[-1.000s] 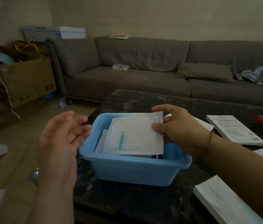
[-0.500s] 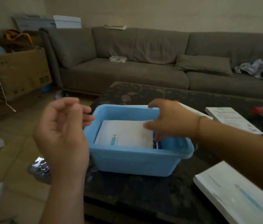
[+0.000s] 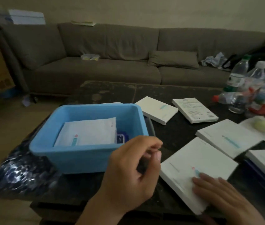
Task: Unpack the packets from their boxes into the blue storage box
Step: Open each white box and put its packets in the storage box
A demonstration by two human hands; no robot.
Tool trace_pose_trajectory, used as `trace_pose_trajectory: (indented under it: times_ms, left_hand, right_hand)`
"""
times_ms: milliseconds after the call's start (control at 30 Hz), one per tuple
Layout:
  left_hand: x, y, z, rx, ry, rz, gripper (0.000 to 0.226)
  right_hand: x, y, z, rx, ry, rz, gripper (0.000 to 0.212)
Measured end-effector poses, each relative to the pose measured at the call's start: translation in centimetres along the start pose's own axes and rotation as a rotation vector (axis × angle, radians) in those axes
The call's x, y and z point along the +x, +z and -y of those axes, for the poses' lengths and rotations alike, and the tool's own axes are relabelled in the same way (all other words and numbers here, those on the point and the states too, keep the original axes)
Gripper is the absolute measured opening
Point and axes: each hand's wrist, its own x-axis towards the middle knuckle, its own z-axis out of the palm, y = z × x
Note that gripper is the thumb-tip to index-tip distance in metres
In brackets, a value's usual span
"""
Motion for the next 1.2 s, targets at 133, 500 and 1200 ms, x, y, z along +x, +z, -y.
trace_pose_trajectory:
  times_ms: [133, 500, 1200]
  left_hand:
    - [0.5, 1.2, -0.9, -0.094, -0.205, 0.146, 0.022]
    - [1.7, 1.5, -3.2, -0.234, -0.261, -0.016, 0.019]
    - [0.9, 2.8, -3.3, -0.371, -0.265, -0.048, 0.009]
  right_hand:
    - [-0.2, -1.4, 0.0, 0.21, -0.1, -0.252, 0.037]
    - [1.1, -8.0, 2.4, 1.028, 0.109, -0.76, 0.018]
    - [1.0, -7.1, 3.2, 1.278, 0.011, -0.759, 0.035]
